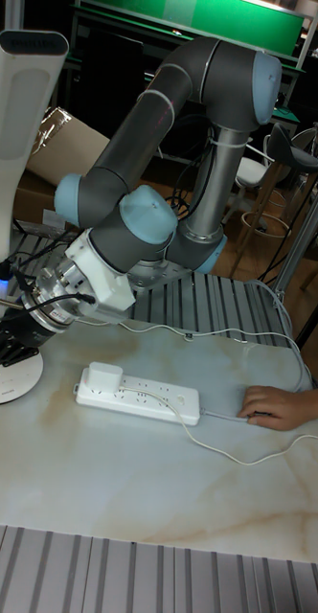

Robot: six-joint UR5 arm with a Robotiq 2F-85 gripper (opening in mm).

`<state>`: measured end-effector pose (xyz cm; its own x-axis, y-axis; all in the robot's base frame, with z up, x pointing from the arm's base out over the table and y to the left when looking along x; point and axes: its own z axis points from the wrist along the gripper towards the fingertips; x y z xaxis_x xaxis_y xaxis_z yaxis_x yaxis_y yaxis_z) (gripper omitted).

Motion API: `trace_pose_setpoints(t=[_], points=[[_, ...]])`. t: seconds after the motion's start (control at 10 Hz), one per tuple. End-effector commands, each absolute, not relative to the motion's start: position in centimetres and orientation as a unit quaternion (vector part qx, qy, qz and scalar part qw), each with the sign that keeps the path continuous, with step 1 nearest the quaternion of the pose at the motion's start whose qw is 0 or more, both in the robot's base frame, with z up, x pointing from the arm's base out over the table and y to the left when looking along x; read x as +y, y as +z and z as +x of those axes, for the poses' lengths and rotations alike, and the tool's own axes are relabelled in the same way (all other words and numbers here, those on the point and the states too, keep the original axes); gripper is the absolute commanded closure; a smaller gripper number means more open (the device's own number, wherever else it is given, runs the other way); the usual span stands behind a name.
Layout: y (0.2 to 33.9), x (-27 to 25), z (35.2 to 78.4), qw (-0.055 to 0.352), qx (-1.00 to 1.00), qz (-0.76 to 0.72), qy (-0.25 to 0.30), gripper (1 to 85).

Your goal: Plug in the power cord of the desk lamp, turn on the socket, and light up the desk lamp

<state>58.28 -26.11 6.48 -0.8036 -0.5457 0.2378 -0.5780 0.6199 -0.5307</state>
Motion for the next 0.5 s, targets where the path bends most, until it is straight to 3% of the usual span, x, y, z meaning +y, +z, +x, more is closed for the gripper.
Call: trace_pose_setpoints(t=[0.0,0.4], points=[[5.47,-26.77,57.98,0.022,-0.898,0.319,0.303,84.7],[4.96,-26.98,57.32,0.031,-0.893,0.331,0.302,84.7]])
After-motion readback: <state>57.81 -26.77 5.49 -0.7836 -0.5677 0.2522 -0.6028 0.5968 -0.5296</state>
